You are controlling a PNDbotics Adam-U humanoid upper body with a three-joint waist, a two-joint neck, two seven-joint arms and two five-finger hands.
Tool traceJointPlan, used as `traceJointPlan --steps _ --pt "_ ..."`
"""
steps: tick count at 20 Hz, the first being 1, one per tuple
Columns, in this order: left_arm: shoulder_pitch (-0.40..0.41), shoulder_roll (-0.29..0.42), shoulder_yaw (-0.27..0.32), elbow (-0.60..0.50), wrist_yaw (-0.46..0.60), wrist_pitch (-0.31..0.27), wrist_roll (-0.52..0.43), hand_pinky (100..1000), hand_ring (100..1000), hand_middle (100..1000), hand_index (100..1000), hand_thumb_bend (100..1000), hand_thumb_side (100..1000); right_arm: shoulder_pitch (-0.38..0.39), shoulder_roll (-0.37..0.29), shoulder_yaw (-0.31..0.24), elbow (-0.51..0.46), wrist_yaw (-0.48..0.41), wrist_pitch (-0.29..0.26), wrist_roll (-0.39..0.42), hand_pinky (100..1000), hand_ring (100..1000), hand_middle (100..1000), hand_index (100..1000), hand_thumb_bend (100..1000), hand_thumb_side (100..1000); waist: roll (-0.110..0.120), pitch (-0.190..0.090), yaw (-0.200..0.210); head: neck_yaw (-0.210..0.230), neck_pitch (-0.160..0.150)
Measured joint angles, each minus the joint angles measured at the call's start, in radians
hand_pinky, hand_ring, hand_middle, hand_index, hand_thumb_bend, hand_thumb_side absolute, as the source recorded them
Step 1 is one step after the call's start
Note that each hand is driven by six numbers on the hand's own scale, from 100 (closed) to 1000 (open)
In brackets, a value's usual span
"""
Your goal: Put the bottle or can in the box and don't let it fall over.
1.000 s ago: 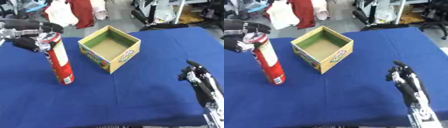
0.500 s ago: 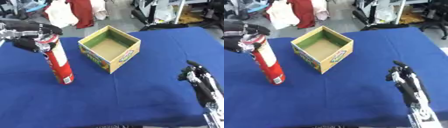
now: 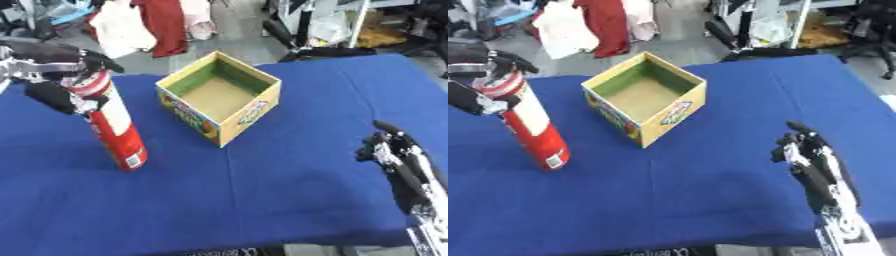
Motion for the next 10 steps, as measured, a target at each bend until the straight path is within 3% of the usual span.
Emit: traceJointPlan --steps 3,10 --pt "0.0 -0.003 -0.001 -0.001 0.013 0.021 -0.021 455 638 794 990 100 299 0.0 0.0 0.0 0.0 0.0 0.0 0.001 533 534 541 814 100 362 0.0 0.0 0.0 -0.001 0.0" --pt "-0.003 -0.011 -0.002 -0.011 0.062 0.046 -0.046 329 528 634 881 100 278 0.0 0.0 0.0 0.0 0.0 0.0 0.003 533 534 541 814 100 364 0.0 0.0 0.0 -0.001 0.0"
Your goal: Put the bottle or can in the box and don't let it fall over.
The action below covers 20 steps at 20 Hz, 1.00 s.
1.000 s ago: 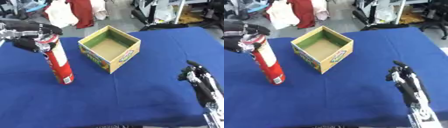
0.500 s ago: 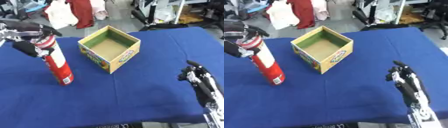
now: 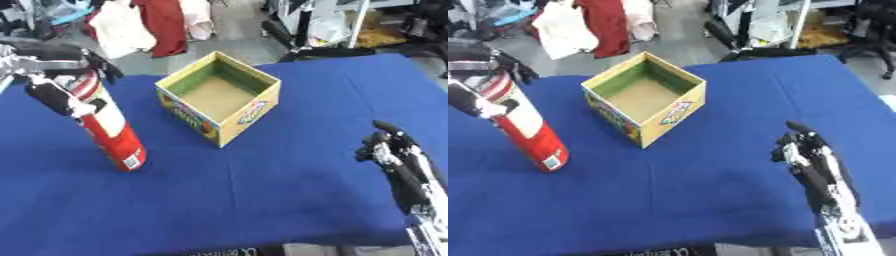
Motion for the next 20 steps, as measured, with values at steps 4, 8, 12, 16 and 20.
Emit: traceJointPlan --steps 4,8,12,16,20 --pt "-0.005 -0.001 -0.003 -0.009 0.027 0.006 -0.006 287 497 597 856 100 267 0.0 0.0 0.0 0.0 -0.001 0.0 0.0 533 534 541 814 100 364 0.0 0.0 -0.001 0.0 0.0" --pt "-0.021 -0.001 0.006 -0.02 0.058 0.008 -0.008 266 485 591 854 100 260 0.0 0.0 0.0 0.0 -0.001 0.0 0.0 533 534 541 814 100 365 0.0 0.0 -0.001 0.0 0.0" --pt "-0.048 -0.001 0.023 -0.031 0.078 0.005 -0.005 251 479 589 854 100 254 0.0 0.0 0.0 0.0 -0.001 0.0 0.0 533 533 541 814 100 364 0.0 0.0 -0.001 -0.001 0.0" --pt "-0.095 -0.002 0.042 -0.037 0.088 -0.006 0.006 245 479 589 855 100 249 0.0 0.0 0.0 0.0 -0.001 0.0 0.0 533 533 541 814 100 365 0.001 0.0 -0.001 -0.004 0.0" --pt "-0.154 -0.021 0.06 -0.031 0.077 -0.025 0.025 236 478 590 857 100 246 0.0 0.0 0.0 0.0 -0.001 0.001 0.001 533 533 541 814 100 364 0.001 -0.003 -0.003 -0.004 0.0"
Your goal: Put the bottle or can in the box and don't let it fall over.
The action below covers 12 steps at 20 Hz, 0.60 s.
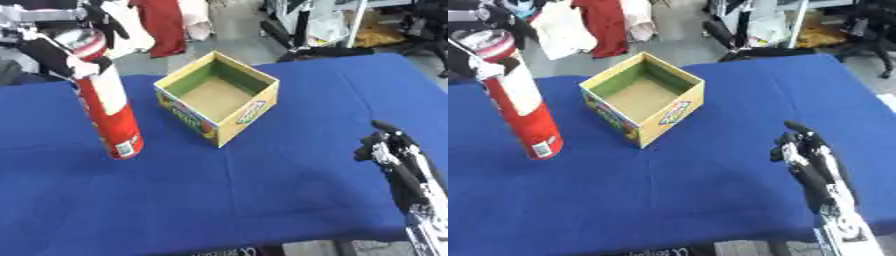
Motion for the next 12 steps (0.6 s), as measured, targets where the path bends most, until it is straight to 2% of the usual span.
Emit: traceJointPlan --steps 6,12 --pt "-0.117 -0.095 0.034 0.093 -0.077 -0.04 0.04 216 472 583 855 100 246 -0.002 0.001 0.007 0.0 -0.002 0.003 0.008 534 534 541 814 100 364 -0.004 0.0 -0.025 0.013 0.0" --pt "-0.197 -0.208 0.109 0.227 -0.174 -0.041 0.111 211 476 585 861 100 267 -0.035 0.013 0.025 0.0 -0.012 0.006 0.025 536 534 541 814 100 365 -0.018 0.017 -0.083 0.061 0.0"
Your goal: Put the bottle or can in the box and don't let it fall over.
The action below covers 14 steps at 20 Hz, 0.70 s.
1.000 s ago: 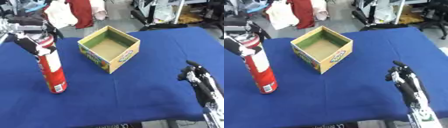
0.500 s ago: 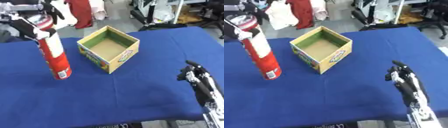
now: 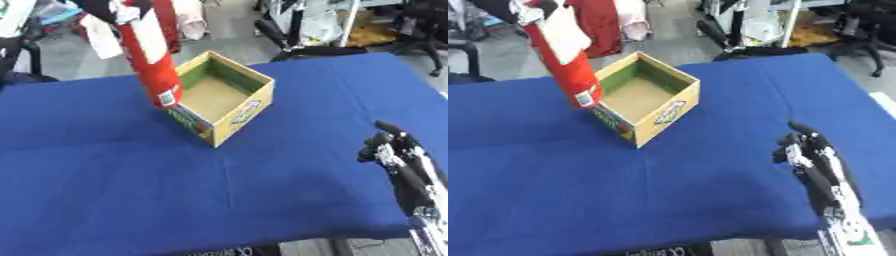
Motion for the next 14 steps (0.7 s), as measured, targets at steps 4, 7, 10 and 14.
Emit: traceJointPlan --steps 4,7,10,14 --pt "-0.014 -0.075 0.055 0.064 -0.067 0.009 0.064 240 505 615 869 100 327 -0.025 0.019 0.019 0.0 -0.009 0.006 0.017 538 535 542 814 100 369 -0.008 0.02 -0.04 0.043 -0.007" --pt "-0.011 -0.127 0.099 0.094 -0.11 0.011 0.115 528 701 723 916 100 303 -0.043 0.035 0.035 0.0 -0.015 0.011 0.031 539 535 542 814 100 364 -0.013 0.032 -0.066 0.071 -0.022" --pt "0.009 -0.154 0.102 0.119 -0.15 0.003 0.167 938 953 947 1000 100 302 -0.055 0.046 0.046 0.0 -0.019 0.014 0.044 538 535 542 814 100 369 -0.015 0.039 -0.076 0.086 -0.034" --pt "0.028 -0.163 0.065 0.122 -0.21 -0.043 0.235 985 994 1000 1000 100 456 -0.055 0.051 0.05 0.0 -0.022 0.017 0.048 537 535 542 814 100 368 -0.014 0.041 -0.075 0.089 -0.036"
